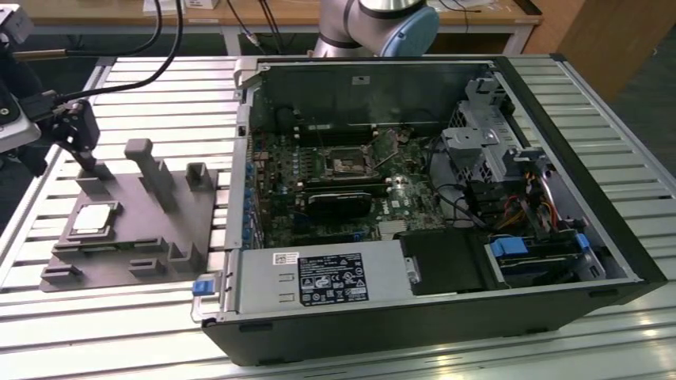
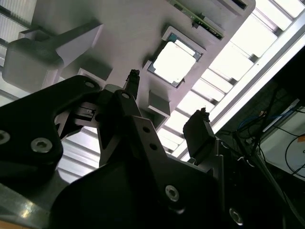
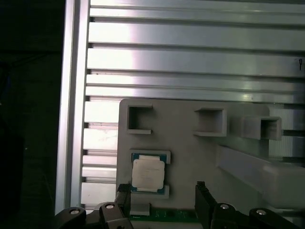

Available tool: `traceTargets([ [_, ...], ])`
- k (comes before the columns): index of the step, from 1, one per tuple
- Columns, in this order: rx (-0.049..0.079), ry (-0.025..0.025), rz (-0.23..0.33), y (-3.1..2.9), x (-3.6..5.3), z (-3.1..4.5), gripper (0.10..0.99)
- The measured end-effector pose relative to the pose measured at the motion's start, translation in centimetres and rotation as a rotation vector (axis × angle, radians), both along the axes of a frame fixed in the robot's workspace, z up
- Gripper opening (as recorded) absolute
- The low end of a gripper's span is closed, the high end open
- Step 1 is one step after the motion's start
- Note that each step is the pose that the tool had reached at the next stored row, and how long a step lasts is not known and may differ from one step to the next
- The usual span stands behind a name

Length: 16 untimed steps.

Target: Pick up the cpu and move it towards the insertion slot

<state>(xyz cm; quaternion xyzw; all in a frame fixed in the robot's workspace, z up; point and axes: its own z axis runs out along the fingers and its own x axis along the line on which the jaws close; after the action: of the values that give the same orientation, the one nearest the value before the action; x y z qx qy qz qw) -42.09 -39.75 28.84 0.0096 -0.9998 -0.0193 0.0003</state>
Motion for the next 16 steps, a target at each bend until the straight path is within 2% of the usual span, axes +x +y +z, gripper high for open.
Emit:
traceTargets([
  [16,0.000,0.0001,0.000,0.00,-0.08,-1.10,0.647],
])
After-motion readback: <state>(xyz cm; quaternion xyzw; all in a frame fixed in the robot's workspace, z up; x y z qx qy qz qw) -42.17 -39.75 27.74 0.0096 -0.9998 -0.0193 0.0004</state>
